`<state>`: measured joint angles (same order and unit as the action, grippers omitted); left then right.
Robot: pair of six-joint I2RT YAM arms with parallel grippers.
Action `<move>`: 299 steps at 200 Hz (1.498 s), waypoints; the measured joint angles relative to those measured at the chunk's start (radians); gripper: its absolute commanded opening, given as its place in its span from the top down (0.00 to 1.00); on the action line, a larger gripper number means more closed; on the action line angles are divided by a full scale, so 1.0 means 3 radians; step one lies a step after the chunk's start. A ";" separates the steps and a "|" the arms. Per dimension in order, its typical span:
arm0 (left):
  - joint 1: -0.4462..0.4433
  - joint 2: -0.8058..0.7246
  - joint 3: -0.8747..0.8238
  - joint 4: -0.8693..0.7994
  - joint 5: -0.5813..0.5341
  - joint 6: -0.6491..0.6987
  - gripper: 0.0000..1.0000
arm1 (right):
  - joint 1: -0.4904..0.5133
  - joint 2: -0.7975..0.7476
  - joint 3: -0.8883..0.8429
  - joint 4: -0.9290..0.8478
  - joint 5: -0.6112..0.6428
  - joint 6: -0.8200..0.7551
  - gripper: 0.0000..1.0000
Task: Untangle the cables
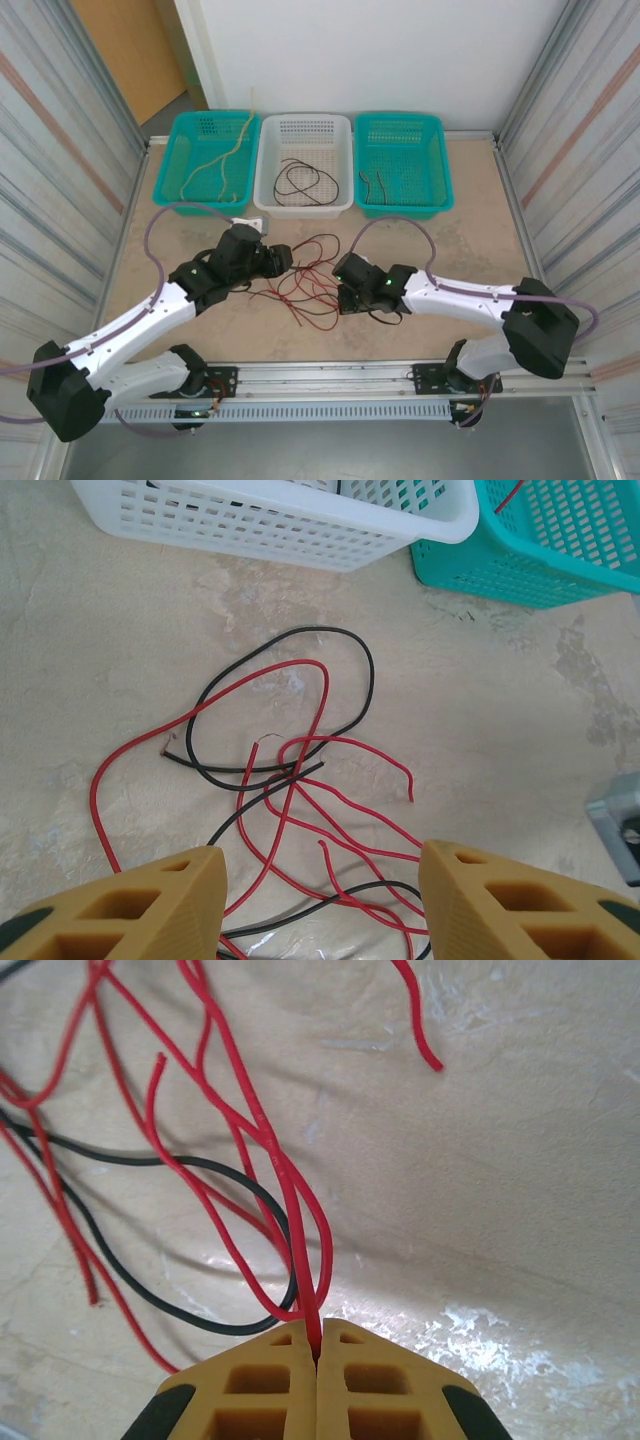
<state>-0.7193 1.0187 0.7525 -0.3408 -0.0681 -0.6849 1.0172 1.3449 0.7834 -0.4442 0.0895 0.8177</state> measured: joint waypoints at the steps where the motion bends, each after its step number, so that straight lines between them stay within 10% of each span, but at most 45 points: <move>1: 0.0000 -0.0001 0.0000 0.0001 0.0001 -0.0001 0.46 | 0.0001 -0.0008 0.0003 -0.0004 0.0000 -0.0001 1.00; 110: -0.0001 -0.0046 -0.0043 0.0299 0.0477 -0.0001 0.41 | 0.0211 -0.1531 0.0145 -0.0011 0.0048 -0.0348 1.00; 199: -0.0120 0.0078 -0.0104 0.0656 0.0791 -0.0001 0.29 | 0.0234 -0.1574 0.0145 0.0013 -0.0056 -0.0402 1.00; 299: -0.0163 0.0189 -0.0104 0.0706 0.0902 0.0038 0.46 | 0.0256 -0.1560 0.0215 0.0103 -0.0181 -0.0420 1.00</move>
<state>-0.7681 1.0756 0.7212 -0.1291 0.2024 -0.6735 1.0939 0.8768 0.8478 -0.4133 0.0353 0.6918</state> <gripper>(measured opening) 0.547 0.046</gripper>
